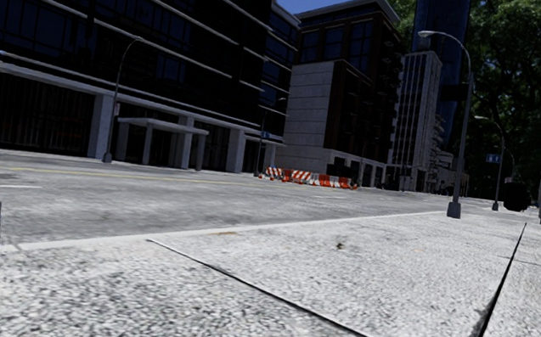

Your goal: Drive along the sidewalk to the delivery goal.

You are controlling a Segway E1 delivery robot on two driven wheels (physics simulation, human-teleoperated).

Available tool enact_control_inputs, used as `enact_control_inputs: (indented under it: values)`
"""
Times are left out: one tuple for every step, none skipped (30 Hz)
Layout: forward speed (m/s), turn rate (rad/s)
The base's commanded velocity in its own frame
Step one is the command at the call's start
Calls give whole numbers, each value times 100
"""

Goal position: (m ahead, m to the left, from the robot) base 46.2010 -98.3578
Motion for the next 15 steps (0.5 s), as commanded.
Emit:
enact_control_inputs:
  values:
    - [178, -50]
    - [178, -50]
    - [186, -50]
    - [190, -50]
    - [191, -50]
    - [191, -50]
    - [192, -50]
    - [192, -50]
    - [192, -50]
    - [192, -50]
    - [192, -50]
    - [192, -50]
    - [192, -50]
    - [192, -50]
    - [192, -50]
